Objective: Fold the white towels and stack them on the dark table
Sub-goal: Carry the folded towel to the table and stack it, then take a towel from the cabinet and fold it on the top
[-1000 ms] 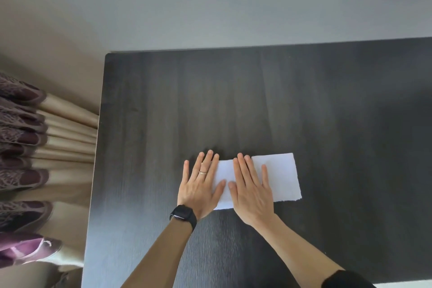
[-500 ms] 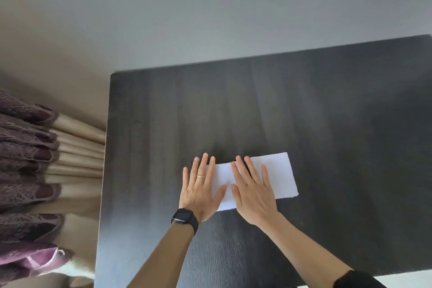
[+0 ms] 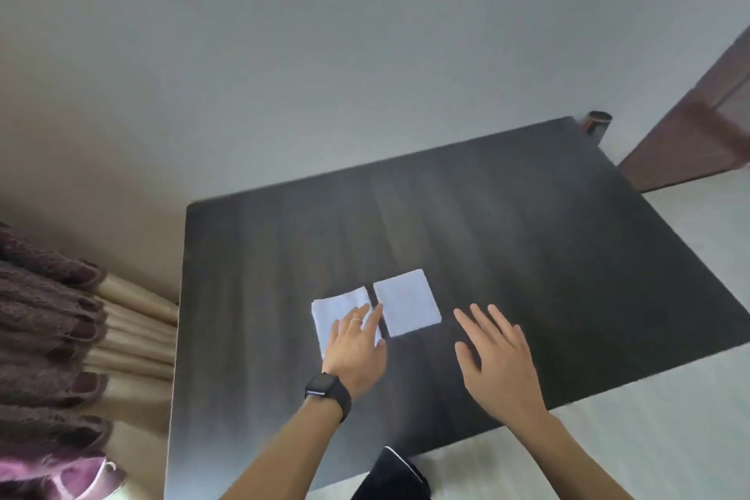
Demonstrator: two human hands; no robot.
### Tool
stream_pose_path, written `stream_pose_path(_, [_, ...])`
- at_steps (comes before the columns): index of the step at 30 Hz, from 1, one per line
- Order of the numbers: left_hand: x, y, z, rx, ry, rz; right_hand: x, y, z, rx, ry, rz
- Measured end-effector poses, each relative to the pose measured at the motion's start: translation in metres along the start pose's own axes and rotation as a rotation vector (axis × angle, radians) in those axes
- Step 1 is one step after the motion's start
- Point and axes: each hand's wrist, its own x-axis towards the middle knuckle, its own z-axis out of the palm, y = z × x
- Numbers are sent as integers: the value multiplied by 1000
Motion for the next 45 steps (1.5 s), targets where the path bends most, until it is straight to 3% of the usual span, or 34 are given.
stream_pose_path(4, [0, 97, -2, 70, -1, 226, -38, 45, -62, 6, 100, 130])
stream_pose_path(8, [-18, 238, -4, 88, 46, 516, -106, 124, -133, 11, 325, 299])
stream_pose_path(16, [-125, 511, 16, 72, 153, 1088, -305, 268, -234, -101, 853, 641])
stream_pose_path(21, [-195, 640, 42, 59, 135, 1334, -418, 331, -287, -210, 1038, 862])
stream_pose_path(32, [-279, 856, 122, -32, -20, 1612, -564, 475, -367, -361, 1110, 1205])
stream_pose_path(45, [-308, 1093, 224, -14, -92, 1749, -647, 666, -420, -388, 1109, 1375])
